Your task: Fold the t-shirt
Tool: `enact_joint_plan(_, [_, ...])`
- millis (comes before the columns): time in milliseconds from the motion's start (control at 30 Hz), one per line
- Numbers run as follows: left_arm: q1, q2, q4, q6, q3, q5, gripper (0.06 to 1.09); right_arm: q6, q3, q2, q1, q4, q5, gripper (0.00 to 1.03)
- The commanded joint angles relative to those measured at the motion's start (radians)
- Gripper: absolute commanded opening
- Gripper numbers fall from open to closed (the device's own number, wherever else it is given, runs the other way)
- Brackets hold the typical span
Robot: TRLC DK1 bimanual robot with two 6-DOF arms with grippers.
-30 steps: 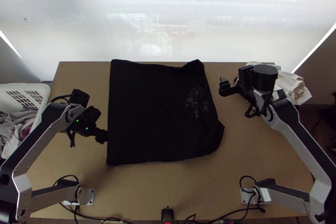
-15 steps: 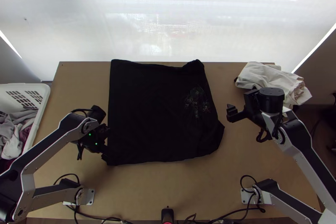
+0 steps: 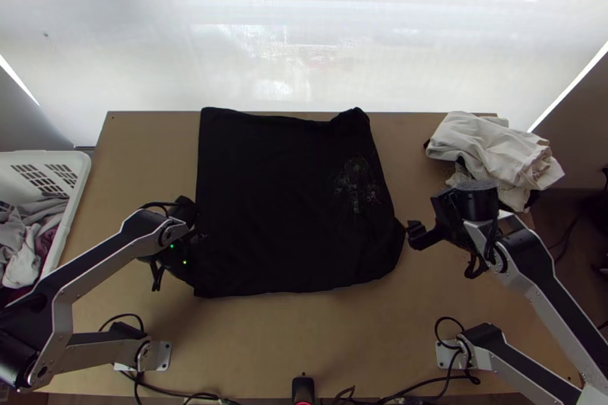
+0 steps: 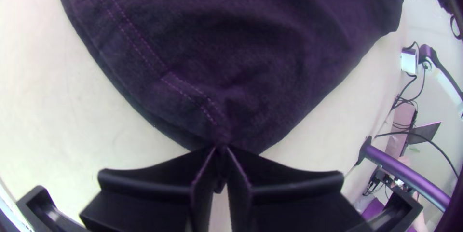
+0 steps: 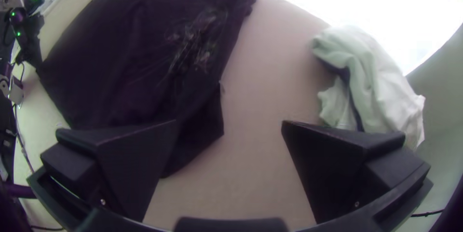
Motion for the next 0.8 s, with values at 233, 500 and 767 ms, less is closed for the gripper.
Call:
enact_joint_plan(233, [0.109,-0.035,0.006,0.014,0.083,0.023,0.09,-0.118,-0.211,0.091,-0.011,0.005,-0.108,0.98])
enact_joint_plan(500, [0.142,-0.035,-0.011,0.028,0.126,0.023,0.09,-0.158,-0.169,0.335,-0.047,0.246,-0.108,0.98])
enact_joint_plan(767, [0.181,-0.037,-0.02,0.043,0.126,0.023,0.09,-0.12,-0.094,0.491,-0.015,0.248,-0.111,0.71])
